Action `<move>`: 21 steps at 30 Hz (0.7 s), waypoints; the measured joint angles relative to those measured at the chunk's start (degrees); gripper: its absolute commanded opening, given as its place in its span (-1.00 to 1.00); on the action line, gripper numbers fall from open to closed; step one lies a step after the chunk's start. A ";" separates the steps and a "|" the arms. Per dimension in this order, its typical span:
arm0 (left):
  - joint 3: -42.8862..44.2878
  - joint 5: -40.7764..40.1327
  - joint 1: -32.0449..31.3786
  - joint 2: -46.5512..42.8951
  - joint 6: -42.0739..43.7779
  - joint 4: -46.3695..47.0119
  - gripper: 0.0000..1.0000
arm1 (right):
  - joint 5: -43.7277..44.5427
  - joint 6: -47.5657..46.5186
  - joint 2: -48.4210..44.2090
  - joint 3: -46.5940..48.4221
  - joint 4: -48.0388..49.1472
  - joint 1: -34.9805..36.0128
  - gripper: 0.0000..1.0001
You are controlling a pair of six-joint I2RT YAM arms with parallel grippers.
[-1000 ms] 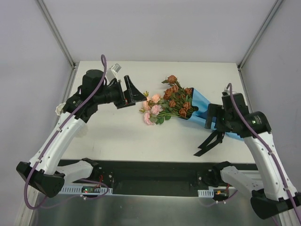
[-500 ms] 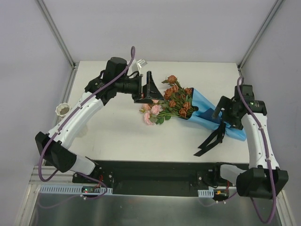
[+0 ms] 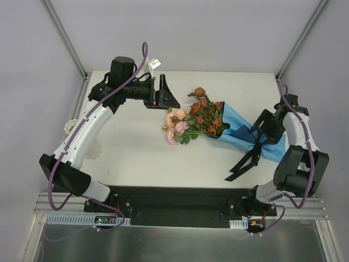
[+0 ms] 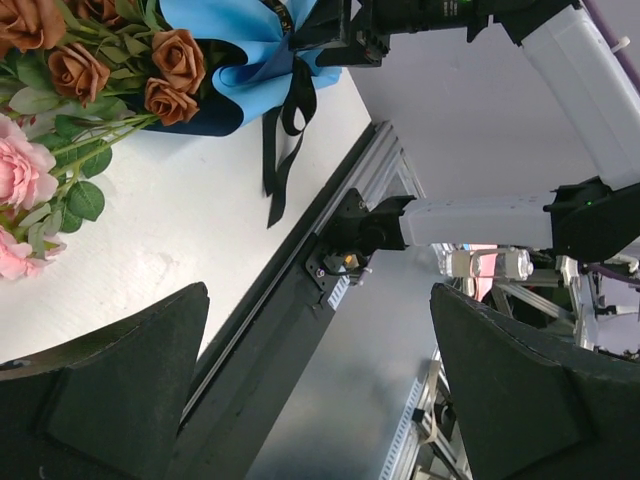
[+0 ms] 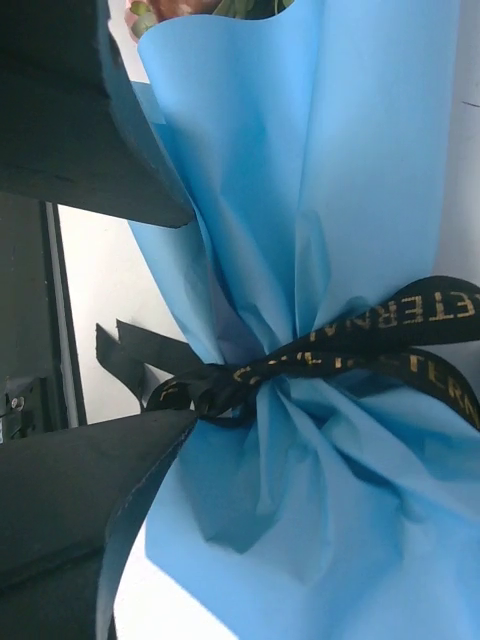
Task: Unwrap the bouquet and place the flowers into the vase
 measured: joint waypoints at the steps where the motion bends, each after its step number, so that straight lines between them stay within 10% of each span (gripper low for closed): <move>1: 0.02 -0.04 0.22 -0.04 0.42 -0.37 0.84 | -0.33 -0.11 0.48 0.02 0.26 0.00 0.48; 21: -0.24 -0.50 1.29 -3.17 3.10 -2.40 0.77 | -7.02 -2.43 8.20 -0.33 7.80 1.51 0.47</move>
